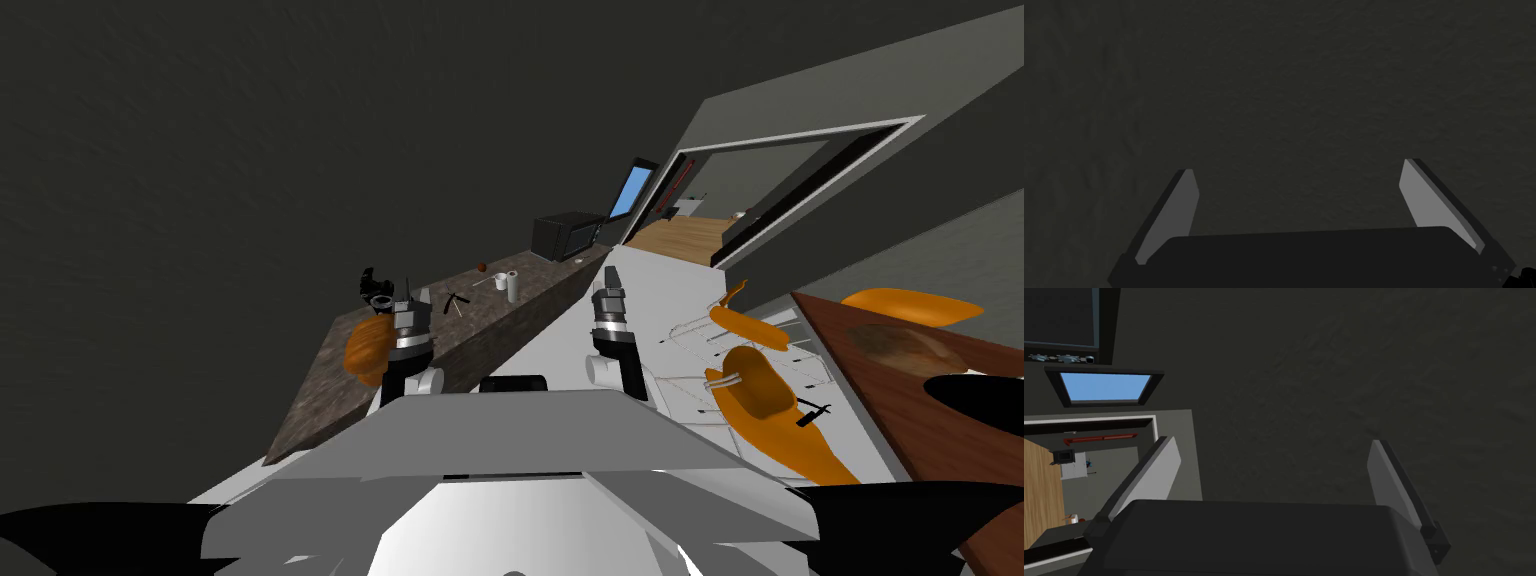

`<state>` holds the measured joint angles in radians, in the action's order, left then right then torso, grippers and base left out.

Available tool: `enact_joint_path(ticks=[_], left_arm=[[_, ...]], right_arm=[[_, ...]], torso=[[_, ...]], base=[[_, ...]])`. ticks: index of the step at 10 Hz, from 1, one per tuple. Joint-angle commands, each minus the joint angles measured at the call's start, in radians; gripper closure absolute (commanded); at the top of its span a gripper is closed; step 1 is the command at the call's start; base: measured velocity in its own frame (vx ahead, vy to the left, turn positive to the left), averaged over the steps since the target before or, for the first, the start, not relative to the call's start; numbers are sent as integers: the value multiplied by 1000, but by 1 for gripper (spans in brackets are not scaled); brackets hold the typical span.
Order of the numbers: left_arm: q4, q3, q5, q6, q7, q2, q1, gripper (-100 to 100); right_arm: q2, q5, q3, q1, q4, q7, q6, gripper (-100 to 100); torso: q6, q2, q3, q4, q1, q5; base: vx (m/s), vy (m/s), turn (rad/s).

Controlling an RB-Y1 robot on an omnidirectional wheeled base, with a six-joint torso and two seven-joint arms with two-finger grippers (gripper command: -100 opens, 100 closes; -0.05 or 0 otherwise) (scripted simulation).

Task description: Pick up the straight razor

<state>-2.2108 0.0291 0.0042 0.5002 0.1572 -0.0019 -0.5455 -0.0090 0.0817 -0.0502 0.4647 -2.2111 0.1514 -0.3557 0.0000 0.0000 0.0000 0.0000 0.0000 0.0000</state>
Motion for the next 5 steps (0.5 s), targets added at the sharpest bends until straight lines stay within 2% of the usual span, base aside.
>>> enact_joint_path(ticks=[1, 5], left_arm=[[1, -8, 2, -10, -4, 30, 4, -100], [6, -55, 18, -67, -26, 114, 29, -100]], right_arm=[[0, 0, 0, 0, 0, 0, 0, 0], [0, 0, 0, 0, 0, 0, 0, 0]], torso=[[0, 0, 0, 0, 0, 0], [0, 1, 1, 0, -4, -1]], base=[[-18, -21, 33], [-23, -60, 61]])
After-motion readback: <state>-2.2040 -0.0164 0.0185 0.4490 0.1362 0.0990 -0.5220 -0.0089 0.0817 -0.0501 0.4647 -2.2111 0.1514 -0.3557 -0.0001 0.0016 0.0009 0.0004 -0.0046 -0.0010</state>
